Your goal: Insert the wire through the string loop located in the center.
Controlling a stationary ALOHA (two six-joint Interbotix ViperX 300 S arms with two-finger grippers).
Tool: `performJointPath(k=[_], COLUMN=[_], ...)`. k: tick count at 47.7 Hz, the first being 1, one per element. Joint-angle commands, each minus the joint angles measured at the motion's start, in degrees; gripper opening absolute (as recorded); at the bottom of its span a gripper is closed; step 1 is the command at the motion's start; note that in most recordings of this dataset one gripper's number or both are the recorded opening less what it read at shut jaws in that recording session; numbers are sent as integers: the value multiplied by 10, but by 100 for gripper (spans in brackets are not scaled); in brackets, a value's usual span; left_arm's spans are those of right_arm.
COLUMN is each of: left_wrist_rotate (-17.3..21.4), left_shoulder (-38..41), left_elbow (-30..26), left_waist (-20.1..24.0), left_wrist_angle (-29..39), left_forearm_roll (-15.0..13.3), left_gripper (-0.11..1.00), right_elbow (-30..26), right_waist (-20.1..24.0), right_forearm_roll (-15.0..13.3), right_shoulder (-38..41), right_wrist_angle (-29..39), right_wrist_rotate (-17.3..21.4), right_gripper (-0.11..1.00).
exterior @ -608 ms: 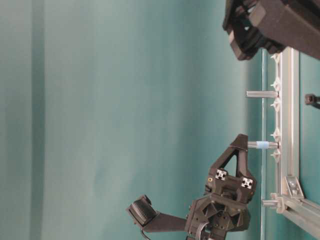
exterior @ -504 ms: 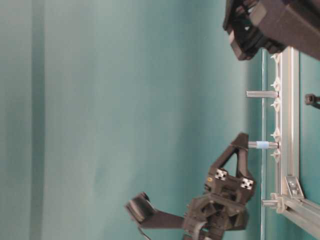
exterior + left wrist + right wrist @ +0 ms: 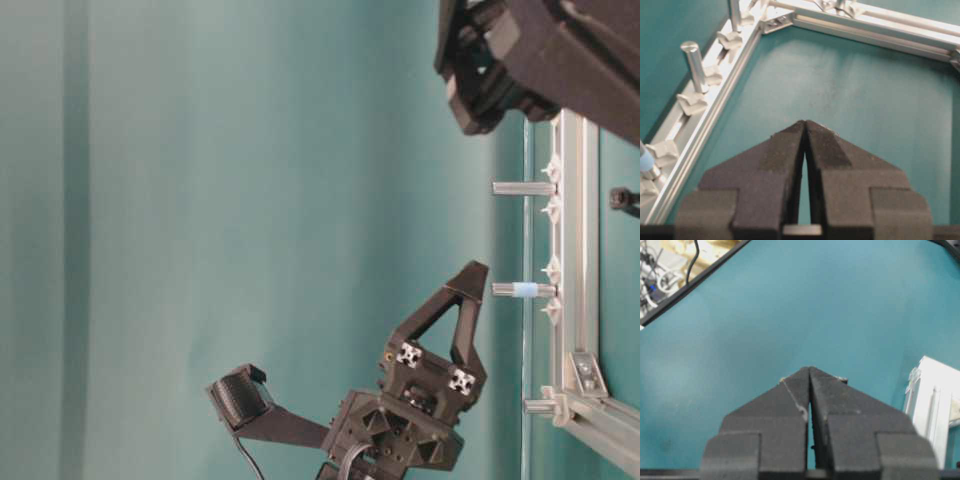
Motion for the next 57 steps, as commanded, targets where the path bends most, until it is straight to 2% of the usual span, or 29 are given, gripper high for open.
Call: performJointPath(k=[1, 7, 21, 34, 38, 44, 45, 57], left_wrist_rotate=[1, 0, 0, -1, -1, 0, -1, 0], left_shoulder=[-15, -16, -18, -28, -30, -31, -31, -36], left_elbow=[-4, -1, 0, 0, 0, 0, 0, 4], left_waist=[-8, -16, -26, -27, -27, -27, -27, -29], left_wrist_angle=[-2, -1, -1, 6, 11, 13, 13, 13], left_forearm_roll=[2, 2, 2, 2, 2, 2, 2, 2], left_gripper=[0, 0, 0, 0, 0, 0, 0, 0], right_elbow=[-12, -18, -21, -21, -23, -24, -24, -24], right_waist=[4, 6, 7, 9, 11, 11, 11, 11], right_forearm_roll=[-2, -2, -3, -3, -3, -3, -3, -3], right_shoulder=[-11, -11, -11, -11, -11, -11, -11, -5], right_wrist_angle=[13, 40, 53, 80, 81, 82, 82, 97], right_wrist_rotate=[1, 1, 4, 42, 42, 42, 42, 44], right_gripper=[0, 0, 0, 1, 15, 51, 54, 51])
